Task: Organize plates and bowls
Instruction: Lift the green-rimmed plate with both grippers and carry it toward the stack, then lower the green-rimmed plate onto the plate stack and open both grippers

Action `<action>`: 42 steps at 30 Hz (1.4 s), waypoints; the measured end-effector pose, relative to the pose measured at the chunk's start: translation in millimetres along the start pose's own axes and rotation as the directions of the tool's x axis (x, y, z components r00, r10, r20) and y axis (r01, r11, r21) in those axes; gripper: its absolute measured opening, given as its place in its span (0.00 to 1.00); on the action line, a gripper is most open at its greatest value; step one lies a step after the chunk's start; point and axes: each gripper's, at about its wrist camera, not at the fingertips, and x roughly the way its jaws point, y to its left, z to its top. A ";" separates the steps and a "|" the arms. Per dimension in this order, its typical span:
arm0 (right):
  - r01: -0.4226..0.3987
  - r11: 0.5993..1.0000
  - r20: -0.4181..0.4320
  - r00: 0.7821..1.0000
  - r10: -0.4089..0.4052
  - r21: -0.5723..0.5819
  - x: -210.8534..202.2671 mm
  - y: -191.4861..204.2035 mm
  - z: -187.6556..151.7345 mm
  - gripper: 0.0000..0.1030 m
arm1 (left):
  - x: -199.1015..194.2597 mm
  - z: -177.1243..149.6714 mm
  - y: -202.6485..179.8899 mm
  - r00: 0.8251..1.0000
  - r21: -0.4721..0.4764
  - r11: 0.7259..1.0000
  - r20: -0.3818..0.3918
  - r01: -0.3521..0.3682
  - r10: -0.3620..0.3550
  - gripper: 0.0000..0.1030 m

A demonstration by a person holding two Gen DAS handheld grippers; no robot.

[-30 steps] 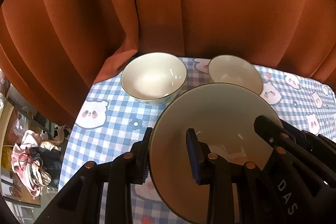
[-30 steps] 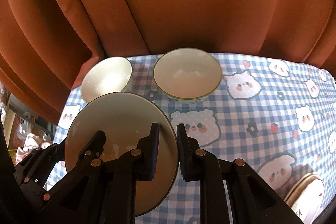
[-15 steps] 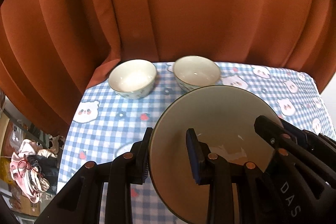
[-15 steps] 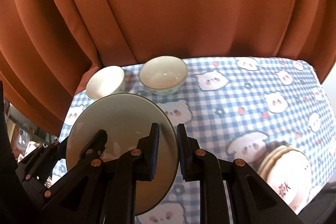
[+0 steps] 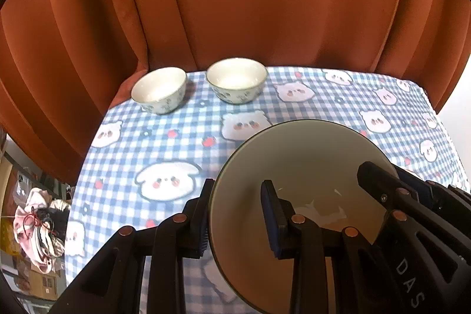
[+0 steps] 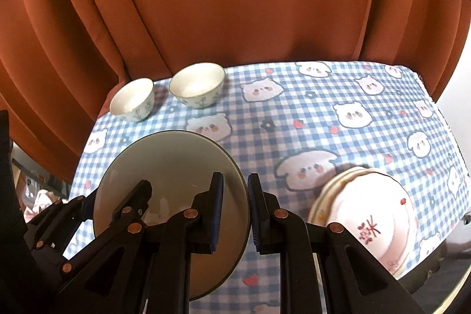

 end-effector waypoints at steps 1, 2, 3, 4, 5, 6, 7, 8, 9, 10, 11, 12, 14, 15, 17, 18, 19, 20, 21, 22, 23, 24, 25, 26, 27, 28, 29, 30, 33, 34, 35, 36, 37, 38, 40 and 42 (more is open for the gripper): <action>-0.003 1.000 -0.007 1.000 0.003 -0.003 0.1 -6.0 -3.6 0.20 | -0.3 -5.0 -4.9 1.000 -0.003 1.000 -0.006 -0.003 0.003 0.29; -0.005 1.000 -0.012 1.000 0.005 -0.005 0.0 -9.4 -6.6 0.20 | 0.1 -9.5 -9.3 1.000 -0.003 1.000 -0.009 -0.005 0.005 0.29; -0.007 1.000 -0.014 1.000 0.007 -0.010 0.4 -12.9 -9.9 0.20 | 2.0 -14.9 -14.5 1.000 -0.002 1.000 -0.011 -0.009 0.009 0.29; -0.008 1.000 -0.015 1.000 0.008 -0.017 1.5 -17.8 -14.4 0.20 | 3.9 -19.1 -18.3 1.000 -0.003 1.000 -0.016 -0.011 0.011 0.29; -0.011 1.000 -0.020 1.000 0.010 -0.017 3.7 -22.2 -18.0 0.20 | 7.1 -24.6 -22.7 1.000 -0.006 1.000 -0.024 -0.014 0.014 0.29; -0.013 1.000 -0.026 1.000 0.012 -0.016 5.8 -26.2 -20.9 0.20 | 9.5 -28.8 -26.4 0.999 -0.008 1.000 -0.031 -0.015 0.014 0.29; -0.014 1.000 -0.036 0.999 0.014 -0.016 8.4 -30.4 -24.3 0.20 | 11.7 -32.9 -30.1 0.999 -0.009 1.000 -0.039 -0.014 0.014 0.29; -0.014 1.000 -0.046 0.999 0.013 -0.018 11.5 -34.7 -27.9 0.20 | 14.5 -37.3 -33.4 0.999 -0.010 1.000 -0.046 -0.013 0.013 0.29; -0.014 1.000 -0.054 0.998 0.013 -0.022 14.1 -38.2 -31.2 0.20 | 17.6 -42.3 -37.1 0.998 -0.013 1.000 -0.054 -0.011 0.011 0.29; -0.016 0.999 -0.064 0.998 0.014 -0.028 17.3 -42.6 -35.2 0.20 | 20.2 -45.6 -39.0 0.998 -0.018 1.000 -0.062 -0.010 0.009 0.29; -0.017 0.999 -0.072 0.997 0.015 -0.032 19.8 -45.7 -38.2 0.20 | 23.6 -49.7 -41.5 0.998 -0.024 1.000 -0.070 -0.010 0.008 0.29; -0.017 0.999 -0.077 0.997 0.015 -0.035 22.1 -47.5 -40.2 0.20 | 24.7 -52.8 -43.7 0.997 -0.028 1.000 -0.075 -0.011 0.009 0.29; -0.020 0.999 -0.096 0.995 0.016 -0.043 28.0 -52.7 -46.0 0.20 | 29.5 -59.3 -47.4 0.996 -0.034 0.999 -0.091 -0.015 0.012 0.29; -0.021 0.999 -0.102 0.995 0.017 -0.044 30.0 -54.1 -48.3 0.20 | 32.7 -61.8 -49.5 0.995 -0.034 0.999 -0.100 -0.018 0.014 0.29; -0.023 0.999 -0.122 0.992 0.016 -0.050 36.1 -58.0 -53.4 0.20 | 36.9 -65.9 -51.7 0.993 -0.039 0.999 -0.116 -0.019 0.014 0.29; -0.023 0.999 -0.130 0.991 0.016 -0.049 38.7 -59.9 -54.9 0.20 | 40.2 -68.0 -53.2 0.992 -0.042 0.999 -0.127 -0.020 0.014 0.29; -0.024 0.999 -0.140 0.990 0.017 -0.047 41.8 -62.0 -56.2 0.20 | 42.5 -69.6 -54.2 0.990 -0.044 0.999 -0.137 -0.021 0.015 0.29; -0.025 0.999 -0.151 0.988 0.018 -0.045 45.0 -64.0 -57.1 0.20 | 44.3 -71.1 -55.1 0.989 -0.046 0.999 -0.145 -0.024 0.017 0.29; -0.027 0.999 -0.159 0.987 0.020 -0.043 47.7 -64.8 -58.4 0.20 | 46.0 -72.6 -55.8 0.988 -0.046 0.999 -0.152 -0.028 0.020 0.29; -0.030 0.999 -0.165 0.986 0.022 -0.044 50.1 -65.3 -59.2 0.20 | 47.8 -74.2 -56.3 0.987 -0.047 0.998 -0.160 -0.032 0.024 0.29; -0.033 0.998 -0.172 0.985 0.025 -0.046 52.6 -65.9 -60.3 0.20 | 49.6 -75.8 -56.3 0.985 -0.050 0.998 -0.168 -0.035 0.026 0.29; -0.036 0.998 -0.178 0.984 0.027 -0.048 54.9 -66.3 -61.5 0.20 | 51.0 -76.4 -56.1 0.984 -0.052 0.998 -0.175 -0.036 0.026 0.29; -0.037 0.998 -0.183 0.983 0.027 -0.051 56.8 -66.2 -62.5 0.20 | 52.8 -77.7 -56.1 0.983 -0.054 0.998 -0.182 -0.038 0.028 0.29; -0.038 0.998 -0.190 0.981 0.027 -0.055 59.1 -66.1 -63.4 0.20 | 55.3 -79.3 -56.1 0.981 -0.058 0.997 -0.192 -0.043 0.031 0.29; -0.038 0.998 -0.197 0.980 0.026 -0.058 61.5 -66.2 -64.3 0.20 | 58.0 -80.7 -56.1 0.979 -0.060 0.997 -0.199 -0.045 0.032 0.29; -0.039 0.997 -0.205 0.978 0.025 -0.062 64.5 -66.3 -64.8 0.20 | 60.3 -81.8 -55.8 0.978 -0.064 0.997 -0.206 -0.046 0.032 0.29; -0.039 0.997 -0.211 0.977 0.025 -0.064 66.9 -66.3 -65.3 0.20 | 63.0 -82.8 -55.4 0.976 -0.069 0.996 -0.215 -0.048 0.032 0.29; -0.040 0.997 -0.219 0.975 0.025 -0.065 69.6 -66.2 -65.1 0.20 | 64.1 -82.7 -55.3 0.975 -0.072 0.996 -0.218 -0.051 0.034 0.29; -0.044 0.996 -0.219 0.975 0.026 -0.078 73.1 -64.2 -63.2 0.20 | 65.7 -80.4 -54.2 0.976 -0.075 0.995 -0.213 -0.064 0.046 0.29; -0.047 0.995 -0.217 0.976 0.027 -0.086 74.2 -62.7 -61.8 0.20 | 66.3 -79.6 -53.7 0.975 -0.073 0.995 -0.213 -0.074 0.057 0.29; -0.053 0.995 -0.221 0.975 0.032 -0.088 76.0 -61.7 -60.9 0.20 | 66.8 -79.2 -53.5 0.975 -0.072 0.994 -0.214 -0.081 0.064 0.29; -0.057 0.994 -0.223 0.974 0.036 -0.089 77.1 -61.1 -60.5 0.20 | 67.3 -78.8 -53.2 0.974 -0.072 0.994 -0.214 -0.085 0.068 0.29; -0.060 0.994 -0.225 0.974 0.038 -0.092 78.4 -60.2 -59.7 0.20 | 67.8 -78.1 -52.8 0.974 -0.072 0.994 -0.215 -0.087 0.070 0.29; -0.060 0.994 -0.224 0.974 0.037 -0.097 79.0 -59.5 -58.8 0.20 | 68.2 -77.5 -52.8 0.974 -0.073 0.993 -0.215 -0.090 0.072 0.29; -0.061 0.993 -0.222 0.974 0.037 -0.101 79.9 -58.9 -57.3 0.20 | 68.2 -76.9 -52.6 0.974 -0.072 0.994 -0.215 -0.088 0.070 0.29; -0.070 0.993 -0.223 0.974 0.047 -0.094 80.9 -60.3 -57.1 0.21 | 69.2 -76.5 -53.2 0.974 -0.072 0.994 -0.218 -0.085 0.068 0.34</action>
